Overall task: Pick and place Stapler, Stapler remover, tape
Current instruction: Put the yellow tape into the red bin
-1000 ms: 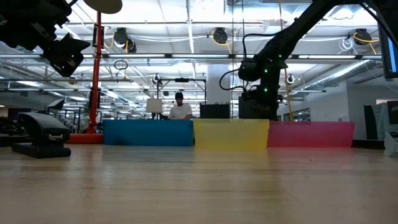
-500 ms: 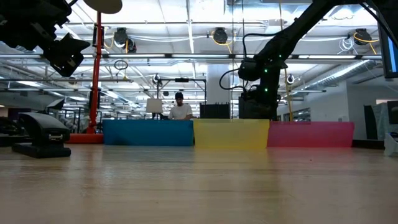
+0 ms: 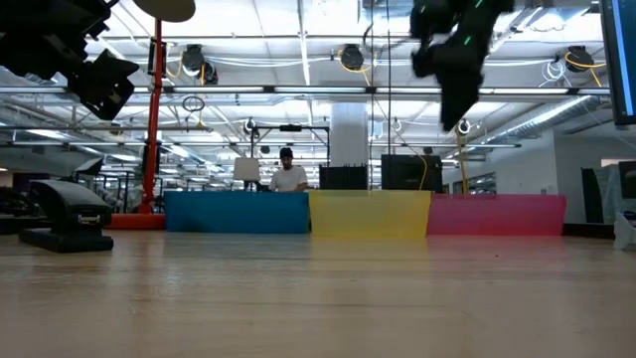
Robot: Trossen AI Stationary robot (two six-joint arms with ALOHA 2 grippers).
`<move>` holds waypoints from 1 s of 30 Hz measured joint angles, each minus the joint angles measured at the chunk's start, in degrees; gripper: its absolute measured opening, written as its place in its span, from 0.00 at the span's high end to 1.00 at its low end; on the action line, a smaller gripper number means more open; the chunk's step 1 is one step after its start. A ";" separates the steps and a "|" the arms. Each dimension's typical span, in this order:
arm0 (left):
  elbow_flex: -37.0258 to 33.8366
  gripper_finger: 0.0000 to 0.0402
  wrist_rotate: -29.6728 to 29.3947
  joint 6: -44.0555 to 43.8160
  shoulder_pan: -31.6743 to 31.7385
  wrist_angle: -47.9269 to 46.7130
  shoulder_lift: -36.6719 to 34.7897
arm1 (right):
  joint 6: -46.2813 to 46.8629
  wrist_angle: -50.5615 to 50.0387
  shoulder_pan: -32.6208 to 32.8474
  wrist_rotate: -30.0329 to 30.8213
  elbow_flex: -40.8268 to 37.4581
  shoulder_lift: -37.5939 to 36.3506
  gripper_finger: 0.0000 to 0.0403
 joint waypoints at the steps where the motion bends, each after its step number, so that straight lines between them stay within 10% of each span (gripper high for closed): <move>1: 0.00 0.39 0.44 0.54 0.00 0.00 0.00 | 2.36 -2.31 2.11 -1.75 0.00 -1.97 0.62; 21: 0.00 0.39 3.10 2.44 0.00 -2.95 0.00 | 64.54 -28.59 43.77 -2.61 -0.91 -12.90 0.63; 30: 0.00 0.39 5.99 2.11 -0.02 -2.95 0.00 | 76.19 -26.66 54.32 -4.28 -13.38 -12.88 0.63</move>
